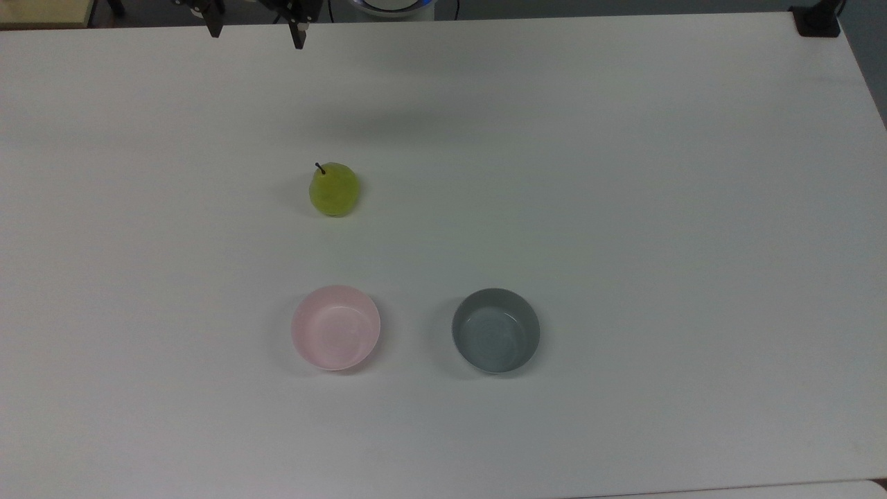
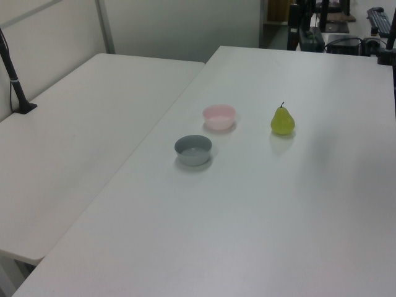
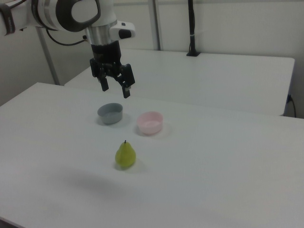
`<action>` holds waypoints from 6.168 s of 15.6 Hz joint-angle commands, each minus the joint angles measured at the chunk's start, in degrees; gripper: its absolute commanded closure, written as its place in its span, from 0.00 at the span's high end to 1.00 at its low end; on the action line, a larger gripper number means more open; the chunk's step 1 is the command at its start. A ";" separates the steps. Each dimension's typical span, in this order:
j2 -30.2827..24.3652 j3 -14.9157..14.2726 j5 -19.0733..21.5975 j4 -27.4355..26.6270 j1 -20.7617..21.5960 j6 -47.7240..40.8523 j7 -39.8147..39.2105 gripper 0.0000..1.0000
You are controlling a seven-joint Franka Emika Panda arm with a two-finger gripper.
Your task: Place the pear in the bowl
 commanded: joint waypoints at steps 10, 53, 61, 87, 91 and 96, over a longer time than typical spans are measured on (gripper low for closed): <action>-0.97 -0.04 0.82 -0.18 -0.07 -1.40 0.57 1.00; 12.30 0.31 -10.95 -25.76 7.22 33.50 -7.70 0.82; 11.69 0.31 -11.13 -25.41 7.22 32.97 -7.96 0.33; 25.38 0.22 -0.49 11.83 7.13 16.88 -6.30 0.33; 30.31 0.22 -0.58 15.73 7.13 25.82 -3.05 0.33; 33.66 0.13 -0.93 15.82 8.01 33.84 -0.58 0.33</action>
